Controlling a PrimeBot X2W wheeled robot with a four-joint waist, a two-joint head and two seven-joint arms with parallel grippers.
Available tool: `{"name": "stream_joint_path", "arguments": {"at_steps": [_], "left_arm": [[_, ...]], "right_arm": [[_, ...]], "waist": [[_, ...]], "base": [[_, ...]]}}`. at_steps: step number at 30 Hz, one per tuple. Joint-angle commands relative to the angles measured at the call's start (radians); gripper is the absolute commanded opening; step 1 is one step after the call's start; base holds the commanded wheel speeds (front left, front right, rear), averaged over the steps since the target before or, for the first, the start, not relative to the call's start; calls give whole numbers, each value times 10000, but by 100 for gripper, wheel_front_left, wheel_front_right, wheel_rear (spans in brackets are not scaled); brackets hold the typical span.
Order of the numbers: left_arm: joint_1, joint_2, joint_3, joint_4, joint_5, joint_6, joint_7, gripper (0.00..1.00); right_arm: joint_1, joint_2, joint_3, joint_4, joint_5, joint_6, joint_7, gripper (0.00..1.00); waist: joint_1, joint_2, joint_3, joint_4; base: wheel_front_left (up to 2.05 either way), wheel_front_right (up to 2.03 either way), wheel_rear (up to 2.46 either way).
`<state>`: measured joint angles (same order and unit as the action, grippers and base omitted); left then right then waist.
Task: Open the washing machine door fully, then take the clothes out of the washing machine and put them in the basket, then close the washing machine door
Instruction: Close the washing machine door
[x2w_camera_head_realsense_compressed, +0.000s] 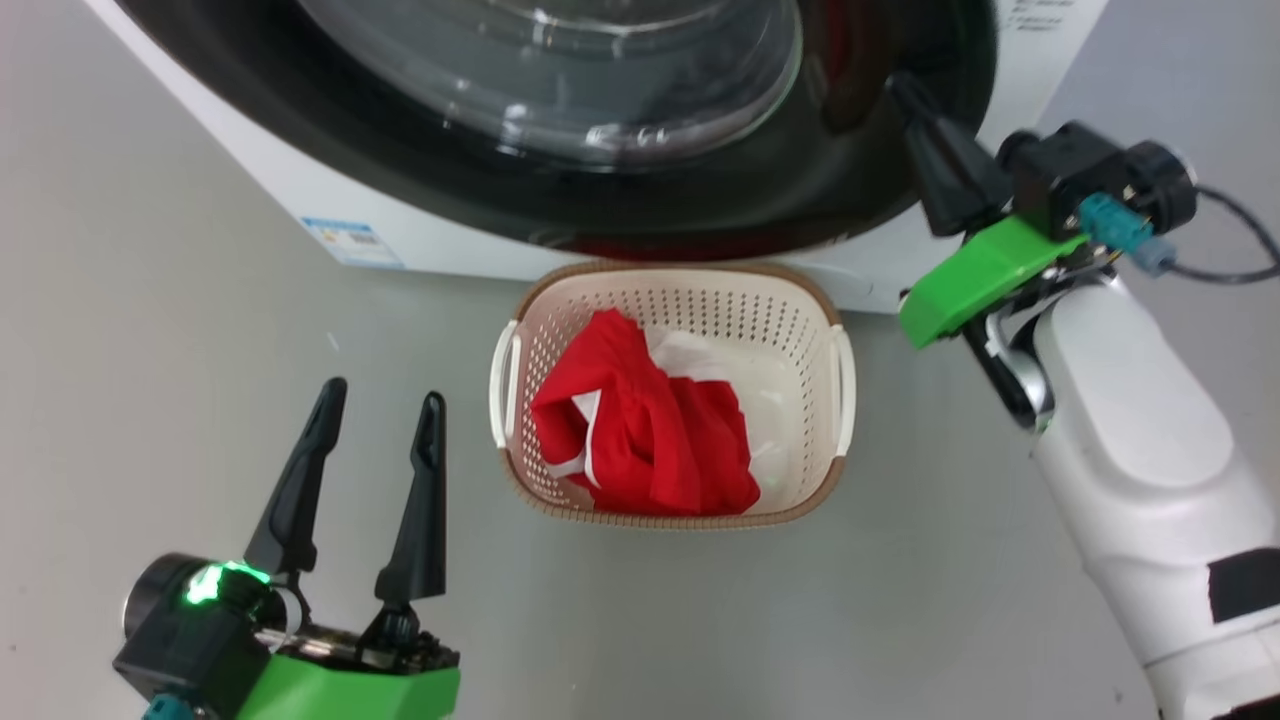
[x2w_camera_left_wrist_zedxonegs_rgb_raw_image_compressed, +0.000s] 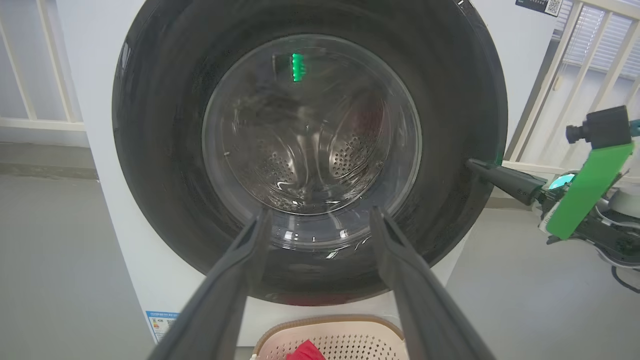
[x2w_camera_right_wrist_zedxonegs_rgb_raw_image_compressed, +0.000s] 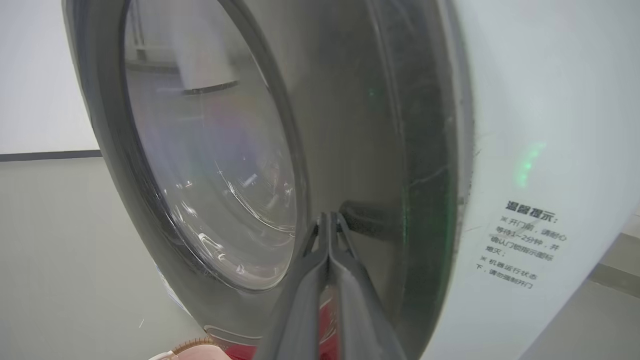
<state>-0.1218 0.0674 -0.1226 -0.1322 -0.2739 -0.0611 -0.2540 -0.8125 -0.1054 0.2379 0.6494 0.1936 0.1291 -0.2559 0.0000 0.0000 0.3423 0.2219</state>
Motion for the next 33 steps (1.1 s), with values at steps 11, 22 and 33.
{"name": "stream_joint_path", "arguments": {"at_steps": [11, 22, 33], "left_arm": [[-625, -80, 273, -56, -68, -282, -78, 100], [-702, -139, 375, 46, -25, -367, -78, 100], [-671, -163, 532, 289, -222, -342, -78, 100]], "right_arm": [[-1176, -104, -302, 385, 67, 16, -58, 0], [-1473, -168, -397, 449, -105, 16, -58, 0], [-921, 62, -272, 55, -53, 16, -59, 0]], "waist": [[0, 0, 654, 375], [0, 0, 688, 418], [0, 0, 382, 156]], "base": [[0, 0, 0], [0, 0, 0], [0, 0, 0]]}}
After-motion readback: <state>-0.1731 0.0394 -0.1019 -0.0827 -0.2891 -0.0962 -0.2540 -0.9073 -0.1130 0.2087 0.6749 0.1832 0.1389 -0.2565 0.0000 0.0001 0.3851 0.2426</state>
